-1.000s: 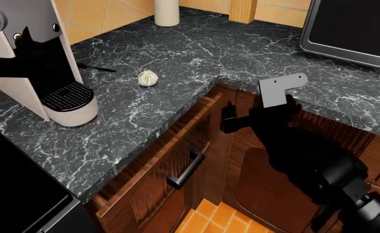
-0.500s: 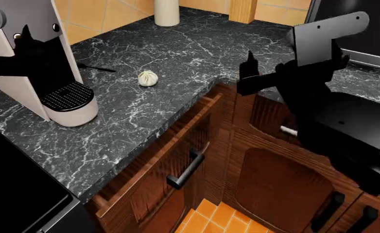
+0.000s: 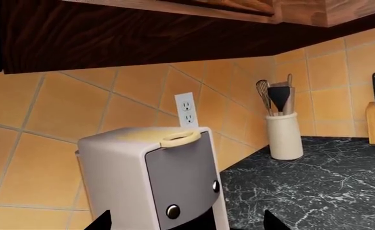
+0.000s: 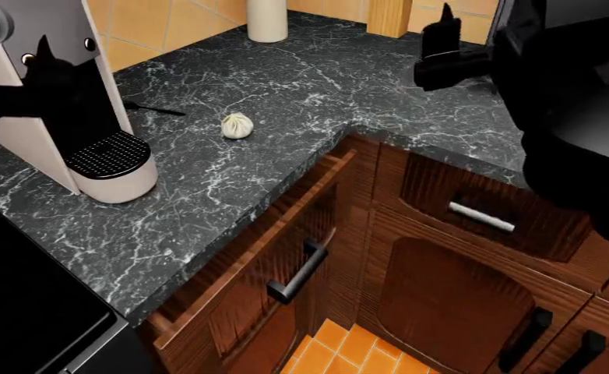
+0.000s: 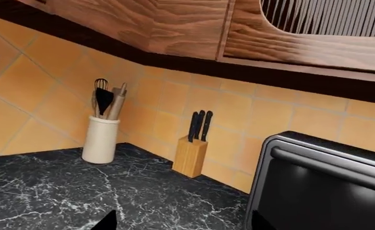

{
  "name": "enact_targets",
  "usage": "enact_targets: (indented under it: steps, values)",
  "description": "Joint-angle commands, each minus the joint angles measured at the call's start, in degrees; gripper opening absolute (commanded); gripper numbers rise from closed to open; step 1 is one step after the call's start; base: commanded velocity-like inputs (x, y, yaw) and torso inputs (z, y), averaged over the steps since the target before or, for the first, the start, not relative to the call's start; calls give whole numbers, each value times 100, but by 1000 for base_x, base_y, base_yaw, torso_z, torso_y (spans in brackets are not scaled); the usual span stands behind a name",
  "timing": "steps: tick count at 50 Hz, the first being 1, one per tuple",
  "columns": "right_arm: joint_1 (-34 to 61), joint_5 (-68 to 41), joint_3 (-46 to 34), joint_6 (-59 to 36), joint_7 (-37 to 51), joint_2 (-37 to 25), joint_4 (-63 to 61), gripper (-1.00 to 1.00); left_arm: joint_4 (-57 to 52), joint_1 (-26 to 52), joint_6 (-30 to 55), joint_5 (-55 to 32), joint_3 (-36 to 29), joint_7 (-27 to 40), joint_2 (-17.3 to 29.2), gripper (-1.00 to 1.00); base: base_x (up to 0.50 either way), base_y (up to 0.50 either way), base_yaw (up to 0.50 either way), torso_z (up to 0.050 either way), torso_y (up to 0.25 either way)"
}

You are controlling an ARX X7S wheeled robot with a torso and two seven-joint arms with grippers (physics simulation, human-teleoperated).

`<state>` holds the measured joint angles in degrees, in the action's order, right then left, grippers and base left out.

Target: Close the right drawer.

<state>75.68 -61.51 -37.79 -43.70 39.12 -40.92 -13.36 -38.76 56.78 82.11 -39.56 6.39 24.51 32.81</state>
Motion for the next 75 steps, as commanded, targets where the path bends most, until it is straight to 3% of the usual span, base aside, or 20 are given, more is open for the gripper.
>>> enact_targets:
  steps: [1, 14, 24, 33, 38, 46, 54, 60, 68, 75]
  values:
    - [346, -62, 275, -274, 68, 26, -103, 100, 109, 42, -110, 61, 76, -134, -125, 100, 0, 0, 0, 0, 0]
    - [559, -120, 297, -451, 112, -29, -115, 100, 228, 340, -42, -11, -23, -49, -255, 100, 0, 0, 0, 0, 0]
    - [576, -127, 323, -468, 153, -44, -66, 100, 278, 1063, 727, -609, 295, 141, -905, 100, 0, 0, 0, 0, 0]
    - [591, -178, 358, -507, 213, -48, -33, 100, 852, 1537, 767, -2655, 169, 1692, -1254, 100, 0, 0, 0, 0, 0]
    - [512, -166, 350, -443, 176, -38, -31, 100, 646, 1324, 624, -2761, -525, 1817, -1443, 100, 0, 0, 0, 0, 0]
    - [489, -193, 394, -410, 182, -52, -17, 100, 1261, 1536, 705, -3490, -483, 2561, -1916, 100, 0, 0, 0, 0, 0]
    - [494, -250, 427, -437, 216, -79, -51, 100, 1842, 1527, 363, -3277, -1244, 2161, -2014, 100, 0, 0, 0, 0, 0]
    - [509, -265, 442, -450, 223, -95, -41, 100, 2294, 1381, 276, -3440, -1350, 2022, -2242, 100, 0, 0, 0, 0, 0]
    - [454, -293, 475, -427, 235, -127, -26, 100, 2613, 980, -866, -2328, -2291, 1010, -2242, 100, 0, 0, 0, 0, 0]
    - [458, -319, 480, -454, 239, -136, 9, 100, 3072, 816, -1019, -2248, -2455, 982, -2506, 100, 0, 0, 0, 0, 0]
